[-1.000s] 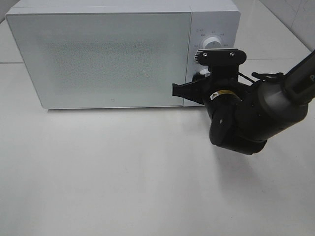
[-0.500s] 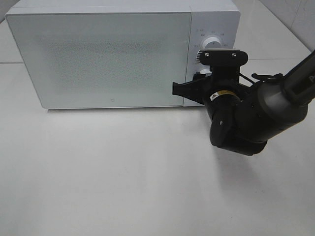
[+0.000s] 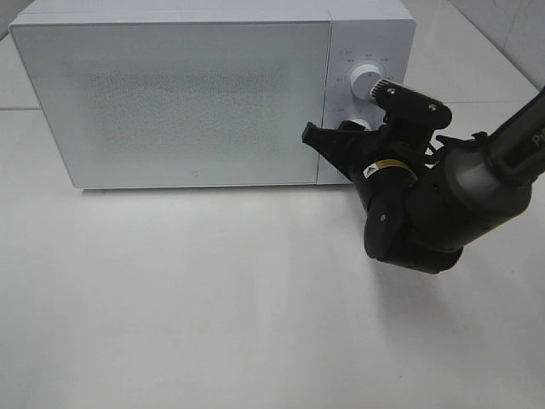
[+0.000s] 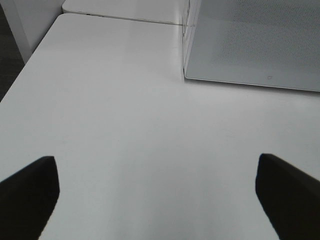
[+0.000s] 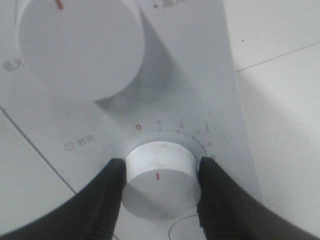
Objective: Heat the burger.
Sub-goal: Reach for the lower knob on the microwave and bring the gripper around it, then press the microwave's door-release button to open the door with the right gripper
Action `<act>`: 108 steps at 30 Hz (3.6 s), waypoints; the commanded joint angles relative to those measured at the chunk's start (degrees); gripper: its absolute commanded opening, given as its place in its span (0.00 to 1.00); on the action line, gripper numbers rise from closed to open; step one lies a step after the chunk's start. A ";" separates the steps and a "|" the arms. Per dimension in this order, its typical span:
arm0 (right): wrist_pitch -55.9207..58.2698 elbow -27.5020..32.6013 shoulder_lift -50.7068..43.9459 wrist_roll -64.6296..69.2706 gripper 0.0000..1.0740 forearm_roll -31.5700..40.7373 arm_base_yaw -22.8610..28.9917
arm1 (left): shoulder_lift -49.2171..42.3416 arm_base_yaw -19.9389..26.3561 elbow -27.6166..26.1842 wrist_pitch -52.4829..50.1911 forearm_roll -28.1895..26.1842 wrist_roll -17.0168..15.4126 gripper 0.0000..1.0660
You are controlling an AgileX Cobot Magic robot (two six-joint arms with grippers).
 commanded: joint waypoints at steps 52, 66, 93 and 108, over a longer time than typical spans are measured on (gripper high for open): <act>-15.24 -1.78 -0.86 70.30 0.06 -8.14 -0.52 | -0.86 0.11 0.06 -0.52 0.00 -0.06 0.94; -15.53 -1.78 -0.86 66.98 0.23 -4.64 -0.52 | -0.86 0.11 0.06 -0.52 0.00 -0.06 0.94; -15.58 -1.78 -0.86 69.33 0.59 2.12 -0.46 | -0.86 0.11 0.06 -0.52 0.00 -0.06 0.94; -14.84 0.46 -2.06 67.72 0.64 0.11 0.97 | -0.86 0.11 0.06 -0.52 0.00 -0.06 0.94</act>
